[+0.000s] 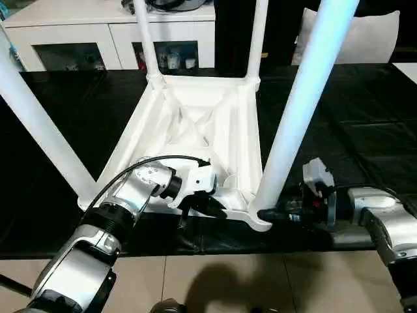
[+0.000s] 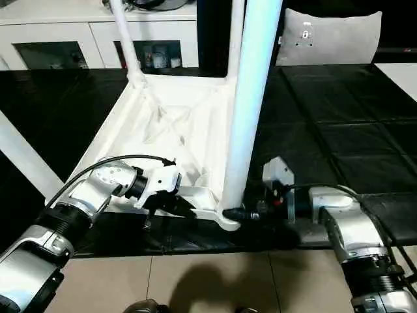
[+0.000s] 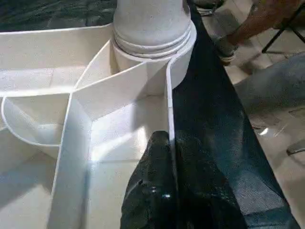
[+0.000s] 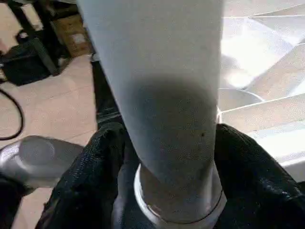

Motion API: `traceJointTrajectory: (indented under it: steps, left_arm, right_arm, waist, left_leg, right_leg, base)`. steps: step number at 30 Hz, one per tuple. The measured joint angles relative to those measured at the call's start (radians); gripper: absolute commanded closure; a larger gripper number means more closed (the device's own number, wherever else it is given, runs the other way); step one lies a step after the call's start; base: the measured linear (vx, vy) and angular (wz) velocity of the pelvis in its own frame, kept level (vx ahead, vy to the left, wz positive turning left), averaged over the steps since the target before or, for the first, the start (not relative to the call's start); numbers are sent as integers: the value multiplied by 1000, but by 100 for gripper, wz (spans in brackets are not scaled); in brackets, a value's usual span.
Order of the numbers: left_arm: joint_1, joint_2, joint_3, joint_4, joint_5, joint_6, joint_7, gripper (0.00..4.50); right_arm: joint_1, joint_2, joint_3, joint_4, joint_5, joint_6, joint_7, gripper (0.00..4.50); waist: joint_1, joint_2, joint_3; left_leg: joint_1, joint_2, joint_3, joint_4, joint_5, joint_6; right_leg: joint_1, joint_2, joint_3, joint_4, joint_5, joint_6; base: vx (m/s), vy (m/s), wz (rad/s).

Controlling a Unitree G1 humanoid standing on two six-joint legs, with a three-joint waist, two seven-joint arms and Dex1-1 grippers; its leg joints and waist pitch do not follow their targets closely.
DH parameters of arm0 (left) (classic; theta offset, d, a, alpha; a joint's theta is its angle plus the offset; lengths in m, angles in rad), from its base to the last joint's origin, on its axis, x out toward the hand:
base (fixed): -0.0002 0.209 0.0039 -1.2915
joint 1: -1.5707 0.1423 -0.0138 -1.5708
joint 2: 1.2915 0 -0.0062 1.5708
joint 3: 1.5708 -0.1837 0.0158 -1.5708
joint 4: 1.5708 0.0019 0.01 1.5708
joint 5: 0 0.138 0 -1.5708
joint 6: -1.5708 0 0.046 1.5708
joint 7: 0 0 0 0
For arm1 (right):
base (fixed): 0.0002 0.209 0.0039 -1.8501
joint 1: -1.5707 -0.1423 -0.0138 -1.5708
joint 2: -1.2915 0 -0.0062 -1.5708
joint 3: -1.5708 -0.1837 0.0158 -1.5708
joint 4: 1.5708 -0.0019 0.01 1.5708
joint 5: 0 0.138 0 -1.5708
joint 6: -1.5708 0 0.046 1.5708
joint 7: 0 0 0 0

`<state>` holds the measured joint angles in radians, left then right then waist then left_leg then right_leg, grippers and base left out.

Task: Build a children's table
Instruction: Rotate leg to tighten

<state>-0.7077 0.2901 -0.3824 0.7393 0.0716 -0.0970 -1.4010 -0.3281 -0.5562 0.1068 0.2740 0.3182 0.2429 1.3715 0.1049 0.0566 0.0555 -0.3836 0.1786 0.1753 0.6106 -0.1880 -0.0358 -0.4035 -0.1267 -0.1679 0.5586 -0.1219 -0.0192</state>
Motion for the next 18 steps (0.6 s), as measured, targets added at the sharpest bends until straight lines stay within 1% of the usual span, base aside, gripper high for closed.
traceJointTrajectory:
  steps: [2, 5, 7, 8, 13, 18]
  left_arm:
    - [0, 0, -1, 0, 0, -4, -13, 450]
    - [0, 2, -3, 0, -1, -6, -23, 450]
    - [0, 2, -3, 0, -2, -6, -27, 450]
    - [0, 2, -3, 0, -3, -6, -29, 450]
    - [0, 1, -2, 0, -11, 3, -34, 450]
    - [-2, -6, 6, 0, -20, 42, -34, 450]
  right_arm:
    - [-8, -5, 2, 8, 2, 12, 20, 189]
    - [-20, -11, 11, 14, 3, 24, 39, 220]
    - [-20, -11, 13, 14, 5, 29, 40, 227]
    - [-20, -11, 13, 14, 7, 33, 41, 240]
    - [-20, -11, 12, 13, 18, 52, 42, 248]
    - [1, 5, -4, -36, 26, 105, 4, 249]
  waist:
    - [4, 0, 0]
    - [8, 0, 0]
    - [8, -1, 0]
    - [8, -1, 0]
    - [8, -1, 1]
    - [8, -1, 1]
  left_leg:
    - [0, 0, 0, 0, 0, 0]
    - [0, 0, 0, 0, 0, 0]
    - [0, 0, 0, 0, 0, 0]
    - [0, 0, 0, 0, 0, 0]
    - [0, 0, 0, 0, 0, 0]
    - [1, 0, 0, 0, 0, 0]
  right_leg:
    - [0, 0, 0, 0, 0, 0]
    - [0, 0, 0, 0, 0, 0]
    - [0, 0, 0, 0, 0, 0]
    - [0, 0, 0, 0, 0, 0]
    - [0, 0, 0, 0, 0, 1]
    - [0, 0, 0, 0, 0, 1]
  base:
    - [0, 0, 0]
    - [0, 0, 0]
    - [0, 0, 0]
    - [0, 0, 0]
    - [0, 0, 0]
    - [0, 0, 0]
